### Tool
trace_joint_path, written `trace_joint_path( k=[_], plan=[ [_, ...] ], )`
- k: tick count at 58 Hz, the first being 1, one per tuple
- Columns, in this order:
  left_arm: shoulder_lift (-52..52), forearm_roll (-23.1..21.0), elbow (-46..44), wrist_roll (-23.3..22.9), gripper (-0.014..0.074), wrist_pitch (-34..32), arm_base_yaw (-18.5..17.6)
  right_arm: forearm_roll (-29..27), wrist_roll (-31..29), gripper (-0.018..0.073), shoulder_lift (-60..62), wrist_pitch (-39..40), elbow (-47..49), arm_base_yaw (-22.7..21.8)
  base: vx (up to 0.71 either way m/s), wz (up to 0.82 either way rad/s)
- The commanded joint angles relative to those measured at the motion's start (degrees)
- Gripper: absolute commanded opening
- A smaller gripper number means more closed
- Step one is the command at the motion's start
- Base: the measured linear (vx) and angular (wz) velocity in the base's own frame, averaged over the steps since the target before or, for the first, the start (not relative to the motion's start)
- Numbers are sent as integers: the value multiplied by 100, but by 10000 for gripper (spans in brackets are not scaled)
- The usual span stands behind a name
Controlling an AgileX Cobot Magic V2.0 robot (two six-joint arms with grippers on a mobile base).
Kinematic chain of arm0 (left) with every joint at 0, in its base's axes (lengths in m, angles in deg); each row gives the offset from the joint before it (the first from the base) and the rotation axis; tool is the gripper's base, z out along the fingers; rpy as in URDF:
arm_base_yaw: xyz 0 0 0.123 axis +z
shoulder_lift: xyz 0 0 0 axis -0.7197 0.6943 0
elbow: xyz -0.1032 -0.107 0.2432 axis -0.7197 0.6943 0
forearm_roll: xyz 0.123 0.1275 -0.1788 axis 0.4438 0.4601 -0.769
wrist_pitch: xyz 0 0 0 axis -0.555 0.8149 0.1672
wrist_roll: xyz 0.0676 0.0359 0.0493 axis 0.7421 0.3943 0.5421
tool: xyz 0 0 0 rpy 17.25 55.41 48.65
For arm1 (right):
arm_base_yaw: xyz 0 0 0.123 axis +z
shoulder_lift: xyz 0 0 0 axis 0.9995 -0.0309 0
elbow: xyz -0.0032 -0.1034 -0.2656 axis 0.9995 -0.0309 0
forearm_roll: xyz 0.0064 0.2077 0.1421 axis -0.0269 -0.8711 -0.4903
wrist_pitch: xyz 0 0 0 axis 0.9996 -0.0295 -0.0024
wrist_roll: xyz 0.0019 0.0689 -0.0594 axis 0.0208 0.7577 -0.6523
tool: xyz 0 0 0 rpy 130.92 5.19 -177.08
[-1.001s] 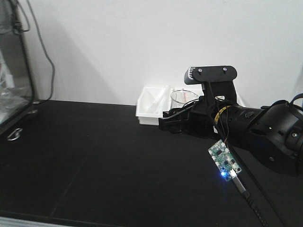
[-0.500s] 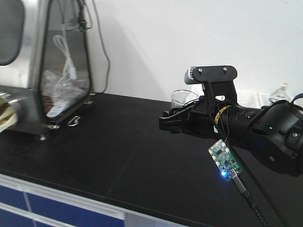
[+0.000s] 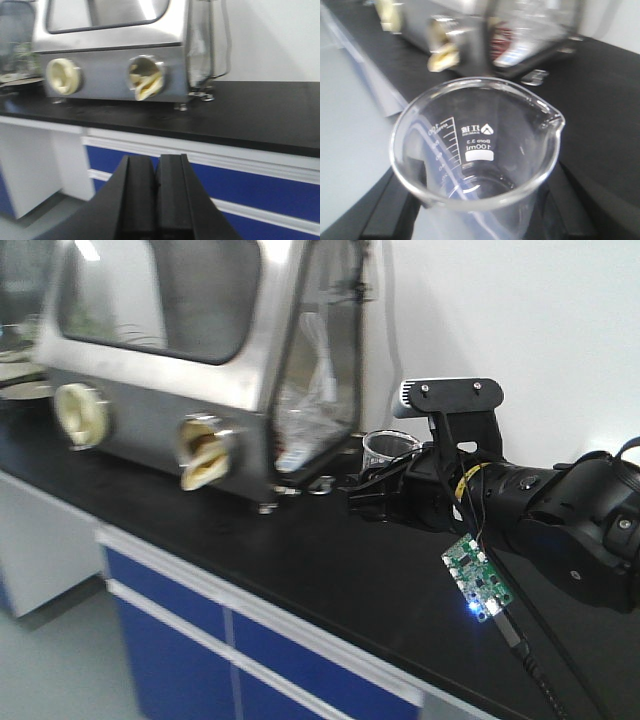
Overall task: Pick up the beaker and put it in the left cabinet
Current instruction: 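Hold the beaker in the right gripper while the base turns away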
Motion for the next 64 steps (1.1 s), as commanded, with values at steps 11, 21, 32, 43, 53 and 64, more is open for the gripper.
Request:
trace_joint_path(
  k=[11, 21, 32, 43, 53, 64],
  plan=[
    [-109, -42, 93, -17, 1, -478, -6, 89, -8, -8, 248, 422, 213, 7, 4, 76],
    [-109, -42, 93, -17, 1, -478, -6, 89, -8, -8, 248, 422, 213, 7, 10, 76],
    [-109, -42, 93, -17, 1, -478, -6, 89, -8, -8, 248, 416, 213, 7, 17, 71],
    [-109, -42, 93, -17, 1, -478, -6, 89, -8, -8, 248, 416, 213, 7, 21, 66],
    [-109, -42, 93, -17, 1, -478, -6, 89, -8, -8, 248, 416, 213, 7, 23, 63],
    [-109, -42, 93, -17, 1, -478, -6, 89, -8, -8, 248, 416, 213, 7, 25, 58]
  ],
)
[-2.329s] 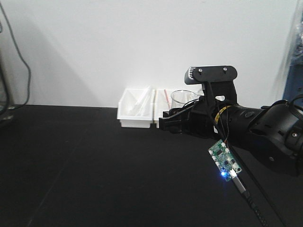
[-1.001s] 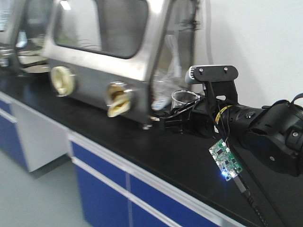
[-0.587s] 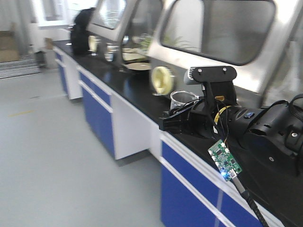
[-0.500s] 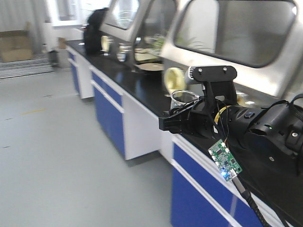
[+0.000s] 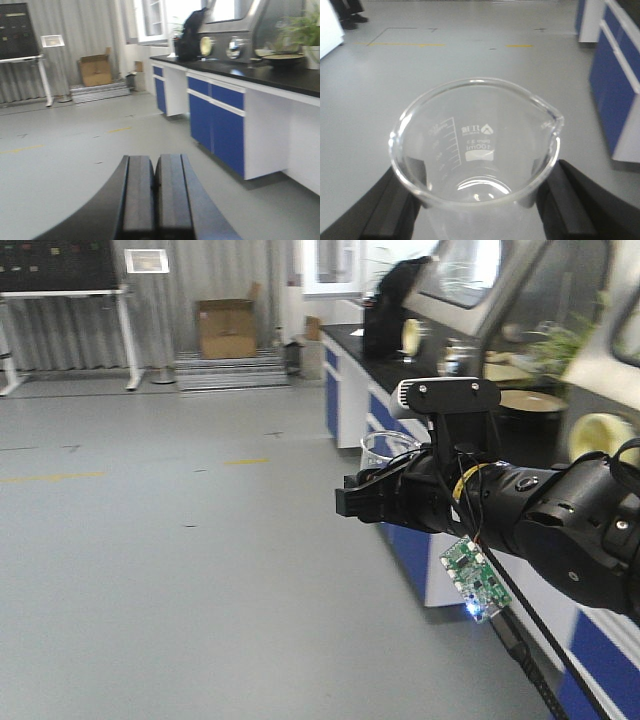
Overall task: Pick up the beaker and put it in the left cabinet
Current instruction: 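Hold the beaker in the right gripper while the base turns away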
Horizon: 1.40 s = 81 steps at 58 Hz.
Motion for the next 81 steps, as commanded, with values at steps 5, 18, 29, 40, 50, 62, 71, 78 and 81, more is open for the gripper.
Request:
trace_joint_path(
  k=[5, 18, 29, 40, 50, 62, 71, 78, 81],
  plan=[
    [-109, -42, 93, -17, 1, -478, -6, 89, -8, -8, 248, 416, 213, 7, 28, 52],
    [-109, -42, 93, -17, 1, -478, -6, 89, -8, -8, 248, 416, 213, 7, 32, 46],
    [-109, -42, 93, -17, 1, -478, -6, 89, -8, -8, 248, 416, 213, 7, 37, 41],
    [-109, -42, 93, -17, 1, -478, -6, 89, -8, -8, 248, 416, 213, 7, 43, 32],
    [-109, -42, 93, -17, 1, -478, -6, 89, -8, -8, 248, 416, 213, 7, 48, 17],
    [-109, -42, 93, -17, 1, -478, -6, 89, -8, -8, 248, 416, 213, 7, 50, 8],
    [-109, -42, 93, -17, 1, -478, -6, 89, -8, -8, 248, 416, 213, 7, 52, 4],
    [-109, -42, 93, -17, 1, -478, -6, 89, -8, -8, 248, 416, 213, 7, 52, 2],
    [-109, -42, 93, -17, 1, -478, -6, 89, -8, -8, 248, 416, 213, 7, 53, 2]
  ],
)
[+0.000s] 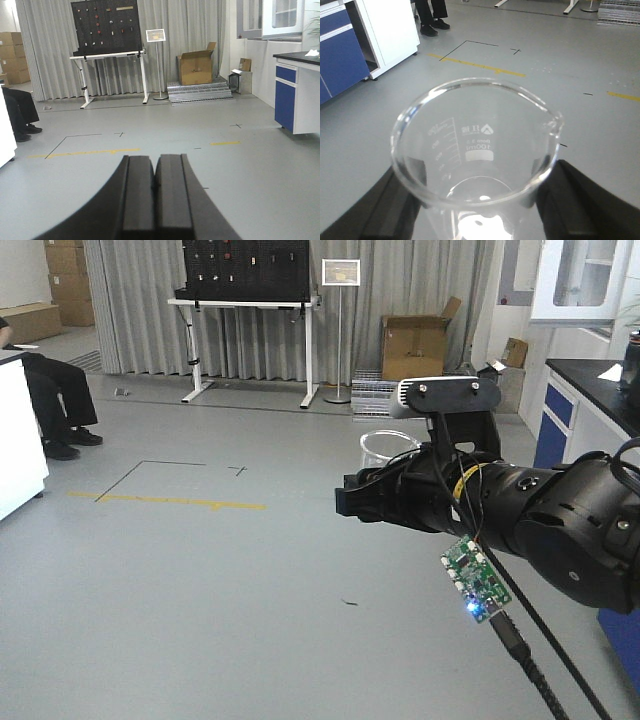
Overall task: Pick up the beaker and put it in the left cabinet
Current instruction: 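Hold the beaker in the right gripper while the base turns away, then carry the beaker in the right gripper while driving to the cabinet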
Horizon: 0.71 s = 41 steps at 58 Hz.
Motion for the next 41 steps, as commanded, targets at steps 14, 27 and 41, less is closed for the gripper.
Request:
trace_joint_path(
  k=[14, 27, 41],
  plan=[
    [-109, -42, 93, -17, 1, -478, -6, 89, -8, -8, 248, 416, 213, 2, 55, -1],
    [-109, -42, 93, -17, 1, -478, -6, 89, -8, -8, 248, 416, 213, 2, 59, 0],
    [-109, -42, 93, -17, 1, -478, -6, 89, -8, -8, 248, 416, 213, 2, 64, 1]
  ],
)
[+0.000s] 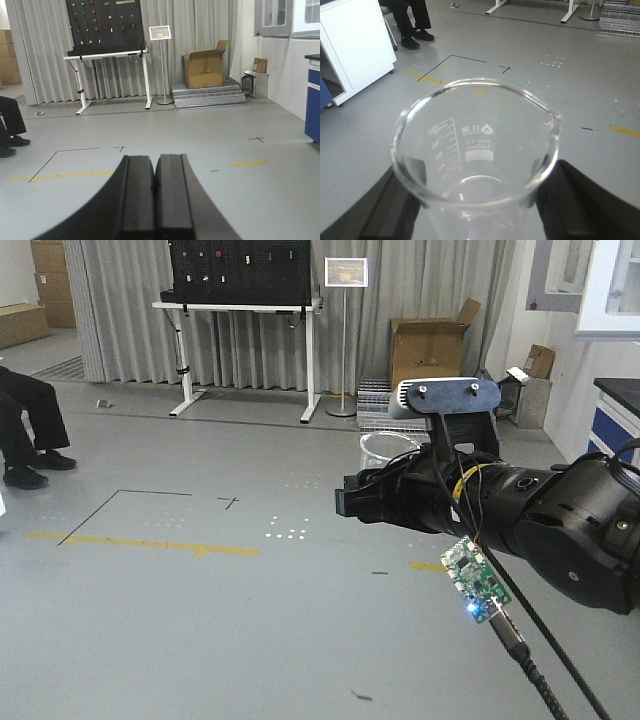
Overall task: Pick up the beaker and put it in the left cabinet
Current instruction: 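Carry the beaker in the right gripper while driving to the cabinet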
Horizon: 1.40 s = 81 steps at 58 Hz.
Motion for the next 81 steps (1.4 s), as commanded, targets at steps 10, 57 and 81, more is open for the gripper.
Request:
trace_joint_path(
  k=[10, 57, 81],
  plan=[
    [-109, -42, 93, -17, 1, -478, -6, 89, -8, -8, 248, 416, 213, 2, 67, -1],
    [-109, -42, 93, -17, 1, -478, -6, 89, -8, -8, 248, 433, 213, 2, 72, -9],
    [-109, -42, 93, -17, 1, -478, -6, 89, -8, -8, 248, 419, 213, 2, 76, -8]
  ],
)
